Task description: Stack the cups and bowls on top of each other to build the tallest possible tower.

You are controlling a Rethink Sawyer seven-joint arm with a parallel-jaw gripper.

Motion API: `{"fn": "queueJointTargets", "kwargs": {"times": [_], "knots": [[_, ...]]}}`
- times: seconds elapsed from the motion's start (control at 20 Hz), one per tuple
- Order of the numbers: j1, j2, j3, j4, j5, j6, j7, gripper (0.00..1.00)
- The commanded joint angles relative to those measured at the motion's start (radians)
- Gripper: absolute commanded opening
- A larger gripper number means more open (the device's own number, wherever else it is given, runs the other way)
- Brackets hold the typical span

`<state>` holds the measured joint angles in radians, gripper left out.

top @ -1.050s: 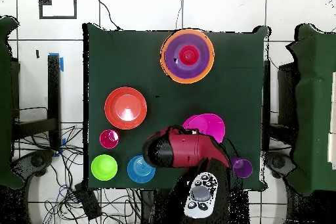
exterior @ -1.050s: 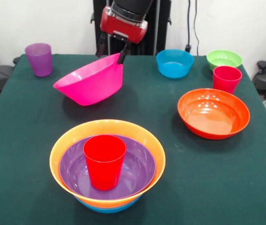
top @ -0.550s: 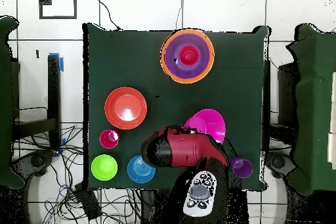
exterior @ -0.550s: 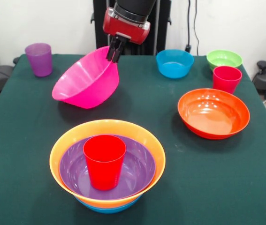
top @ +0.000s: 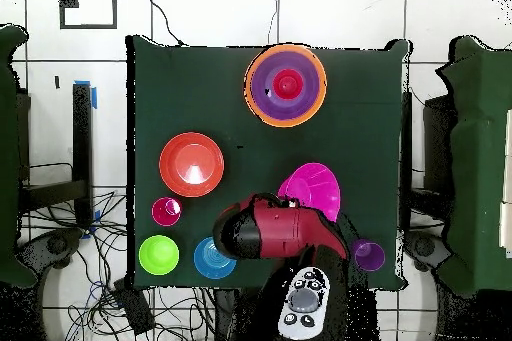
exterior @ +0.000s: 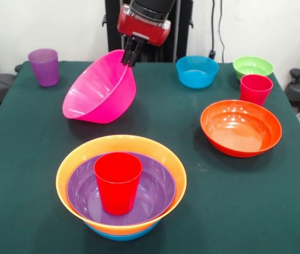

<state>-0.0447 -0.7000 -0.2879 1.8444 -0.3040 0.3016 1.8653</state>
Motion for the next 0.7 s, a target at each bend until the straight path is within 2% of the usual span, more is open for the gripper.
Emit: {"fn": "queueJointTargets", "kwargs": {"times": [0.05,0.3,0.7], "knots": [[0.026,-0.015,0.080,0.027,-0.011,0.052,0.068,0.00],[0.088,-0.059,0.012,-0.025,-0.032,0.174,0.032,0.00],[0.104,-0.151,-0.013,-0.076,-0.043,0.359,-0.048,0.00]]}}
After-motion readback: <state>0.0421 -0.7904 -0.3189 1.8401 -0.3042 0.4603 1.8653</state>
